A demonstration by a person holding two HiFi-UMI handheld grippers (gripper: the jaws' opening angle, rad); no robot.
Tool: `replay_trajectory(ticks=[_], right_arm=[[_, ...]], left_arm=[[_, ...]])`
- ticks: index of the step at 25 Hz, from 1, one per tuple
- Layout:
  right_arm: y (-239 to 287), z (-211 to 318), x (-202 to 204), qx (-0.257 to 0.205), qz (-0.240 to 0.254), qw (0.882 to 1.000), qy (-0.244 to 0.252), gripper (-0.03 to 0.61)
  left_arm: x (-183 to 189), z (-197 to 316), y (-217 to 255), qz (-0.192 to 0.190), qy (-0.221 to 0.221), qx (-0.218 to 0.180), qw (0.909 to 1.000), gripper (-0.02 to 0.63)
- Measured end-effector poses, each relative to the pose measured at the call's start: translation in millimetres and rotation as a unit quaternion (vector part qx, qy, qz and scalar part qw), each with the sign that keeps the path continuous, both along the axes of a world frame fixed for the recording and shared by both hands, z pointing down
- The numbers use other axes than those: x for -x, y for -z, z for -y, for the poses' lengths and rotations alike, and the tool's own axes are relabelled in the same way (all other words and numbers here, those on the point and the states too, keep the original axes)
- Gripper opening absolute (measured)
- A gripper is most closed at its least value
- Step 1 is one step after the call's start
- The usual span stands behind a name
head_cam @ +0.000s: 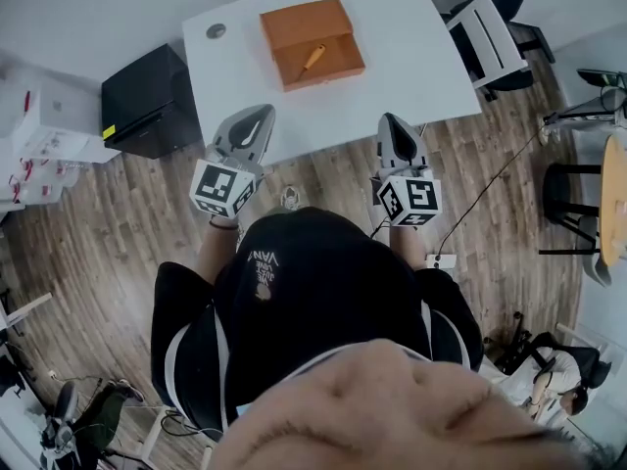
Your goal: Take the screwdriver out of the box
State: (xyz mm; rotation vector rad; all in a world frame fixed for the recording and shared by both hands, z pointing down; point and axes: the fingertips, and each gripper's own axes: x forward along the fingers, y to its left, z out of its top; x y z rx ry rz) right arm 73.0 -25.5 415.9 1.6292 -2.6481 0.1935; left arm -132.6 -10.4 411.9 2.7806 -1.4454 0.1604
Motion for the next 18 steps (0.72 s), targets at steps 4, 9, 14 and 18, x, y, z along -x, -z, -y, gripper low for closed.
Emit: replay_trajectory(ticks=[4, 9, 14, 18], right_arm=[[0.7, 17.5, 6.6, 0.000, 0.002, 1.000, -0.018, 0.012], [-2.5, 33.6, 12.4, 0.005, 0.002, 0.999, -0.040, 0.012], [-3.3, 44.5, 17.7, 0.009, 0.003, 0.999, -0.049, 0.012], [-4.3, 52.4, 12.0, 0.012, 0.002, 0.998, -0.054, 0.012]], left_arm=[[5.1, 26.0, 0.6, 0.001, -0.020, 0.001, 0.9998, 0.015], [6.4, 49.5, -3.4, -0.001, -0.048, 0.006, 0.9988, 0.015], [7.5, 68.8, -8.7, -0.005, -0.061, 0.015, 0.9980, 0.015], [0.8, 76.4, -13.9, -0.009, -0.069, 0.023, 0.9973, 0.015]])
